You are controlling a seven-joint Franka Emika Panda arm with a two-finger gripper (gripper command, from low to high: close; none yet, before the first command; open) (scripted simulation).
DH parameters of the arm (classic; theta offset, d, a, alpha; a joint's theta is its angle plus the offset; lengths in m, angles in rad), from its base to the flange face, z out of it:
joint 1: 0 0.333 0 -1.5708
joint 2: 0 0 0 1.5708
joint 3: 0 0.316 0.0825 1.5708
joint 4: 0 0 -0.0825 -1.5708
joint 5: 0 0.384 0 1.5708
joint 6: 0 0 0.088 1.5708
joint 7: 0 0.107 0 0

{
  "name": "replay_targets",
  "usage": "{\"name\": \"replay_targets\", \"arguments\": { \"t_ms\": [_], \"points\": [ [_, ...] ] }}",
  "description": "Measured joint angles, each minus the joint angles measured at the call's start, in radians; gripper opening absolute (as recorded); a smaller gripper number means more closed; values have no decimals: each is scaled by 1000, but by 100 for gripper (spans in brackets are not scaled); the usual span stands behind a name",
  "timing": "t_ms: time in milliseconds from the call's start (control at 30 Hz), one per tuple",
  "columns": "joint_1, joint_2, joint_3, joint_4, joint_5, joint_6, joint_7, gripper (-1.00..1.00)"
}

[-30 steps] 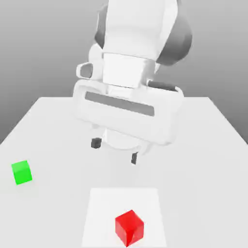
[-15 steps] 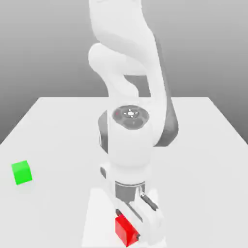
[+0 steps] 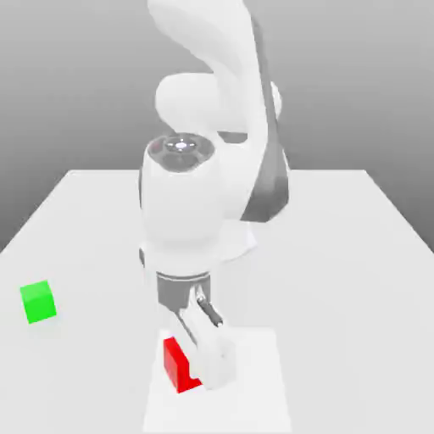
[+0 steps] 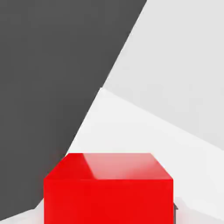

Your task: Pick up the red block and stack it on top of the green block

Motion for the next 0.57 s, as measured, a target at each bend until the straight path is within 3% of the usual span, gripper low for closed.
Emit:
{"name": "replay_targets", "arguments": {
  "t_ms": [100, 267, 433, 467, 567],
  "points": [
    [-134, -53, -95, -43, 19, -10, -15, -100],
    [-515, -157, -218, -118, 65, -27, -54, -100],
    [-513, -26, -173, -124, 105, 113, -84, -100],
    [-516, 9, -168, -123, 113, 146, -89, 100],
    [-516, 9, -168, -123, 113, 146, -89, 100]
  ]
}}
